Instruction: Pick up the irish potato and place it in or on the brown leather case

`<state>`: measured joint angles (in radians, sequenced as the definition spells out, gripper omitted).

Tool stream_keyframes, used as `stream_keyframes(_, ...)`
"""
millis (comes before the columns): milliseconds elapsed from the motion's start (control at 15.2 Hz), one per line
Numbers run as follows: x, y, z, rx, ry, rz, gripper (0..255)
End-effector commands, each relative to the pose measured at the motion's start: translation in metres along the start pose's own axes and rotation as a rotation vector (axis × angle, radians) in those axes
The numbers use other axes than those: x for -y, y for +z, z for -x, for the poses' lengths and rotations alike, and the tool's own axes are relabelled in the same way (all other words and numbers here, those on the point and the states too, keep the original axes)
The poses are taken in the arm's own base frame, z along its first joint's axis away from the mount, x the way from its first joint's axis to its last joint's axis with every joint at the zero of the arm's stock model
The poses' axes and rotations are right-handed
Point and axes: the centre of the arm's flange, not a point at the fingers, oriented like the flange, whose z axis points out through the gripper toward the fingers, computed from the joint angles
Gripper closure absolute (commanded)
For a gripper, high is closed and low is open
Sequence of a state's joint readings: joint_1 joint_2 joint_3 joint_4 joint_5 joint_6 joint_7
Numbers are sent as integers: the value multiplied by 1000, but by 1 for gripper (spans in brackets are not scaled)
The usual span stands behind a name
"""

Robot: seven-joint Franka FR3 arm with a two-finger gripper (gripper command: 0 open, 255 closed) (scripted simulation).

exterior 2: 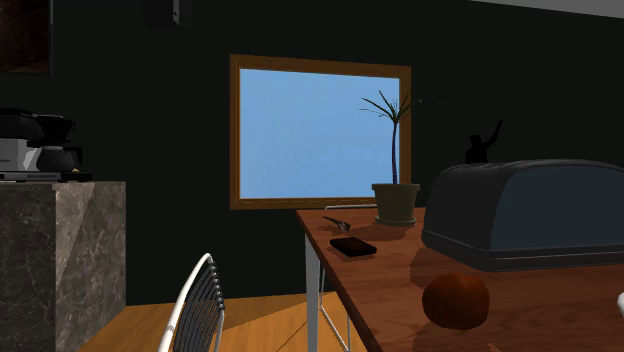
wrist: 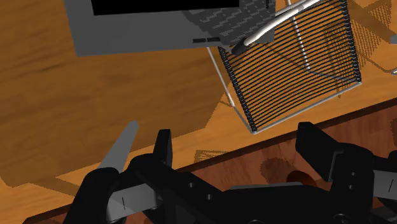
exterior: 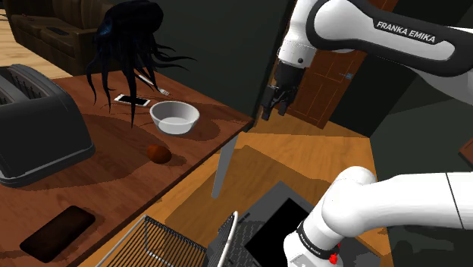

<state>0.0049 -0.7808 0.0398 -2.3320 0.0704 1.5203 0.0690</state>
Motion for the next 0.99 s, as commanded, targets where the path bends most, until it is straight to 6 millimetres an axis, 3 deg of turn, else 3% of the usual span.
stream_keyframes(0,0,0,0,0,0,0,0)
stream_keyframes(924,72,94,-150,52,-318,6,0)
